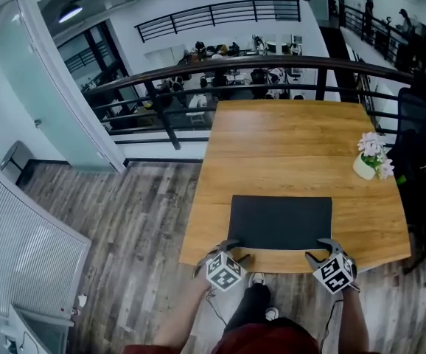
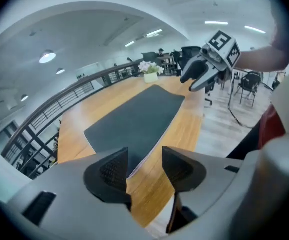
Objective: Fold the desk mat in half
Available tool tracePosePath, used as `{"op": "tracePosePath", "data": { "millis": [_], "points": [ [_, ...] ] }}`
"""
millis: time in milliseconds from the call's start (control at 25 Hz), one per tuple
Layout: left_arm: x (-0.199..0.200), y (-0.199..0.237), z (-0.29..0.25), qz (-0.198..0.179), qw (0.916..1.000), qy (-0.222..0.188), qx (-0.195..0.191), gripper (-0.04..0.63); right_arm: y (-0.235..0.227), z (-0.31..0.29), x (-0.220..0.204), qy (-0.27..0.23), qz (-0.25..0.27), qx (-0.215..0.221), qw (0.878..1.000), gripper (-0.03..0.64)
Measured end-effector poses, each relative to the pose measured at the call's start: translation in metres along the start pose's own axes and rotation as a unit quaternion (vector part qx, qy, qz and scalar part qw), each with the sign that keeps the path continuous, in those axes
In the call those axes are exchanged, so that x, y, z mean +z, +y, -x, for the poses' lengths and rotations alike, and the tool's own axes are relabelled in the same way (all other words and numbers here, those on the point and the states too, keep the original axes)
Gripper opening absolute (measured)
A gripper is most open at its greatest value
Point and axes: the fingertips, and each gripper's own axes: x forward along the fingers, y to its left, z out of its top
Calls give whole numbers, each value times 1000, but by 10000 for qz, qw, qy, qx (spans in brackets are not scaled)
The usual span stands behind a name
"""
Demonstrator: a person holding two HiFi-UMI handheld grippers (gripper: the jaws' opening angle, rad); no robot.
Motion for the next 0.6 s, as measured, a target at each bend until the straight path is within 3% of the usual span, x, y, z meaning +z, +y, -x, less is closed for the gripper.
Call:
{"op": "tracePosePath", "data": {
  "millis": [120, 200, 440, 600],
  "points": [
    [24, 9, 13, 554, 9953, -721, 335, 233, -17, 22, 20, -553, -570, -418, 9960, 198],
    [44, 19, 26, 910, 9858, -1261, 634, 233, -30, 39, 35, -927, -865, -699, 9895, 198],
    [97, 45, 70, 1530, 9464, -2477, 1396, 233, -74, 93, 79, -2123, -1552, -1561, 9521, 199],
    [128, 63, 106, 1743, 9132, -3122, 1955, 233, -94, 127, 111, -2646, -1459, -2211, 9273, 199]
  ]
}}
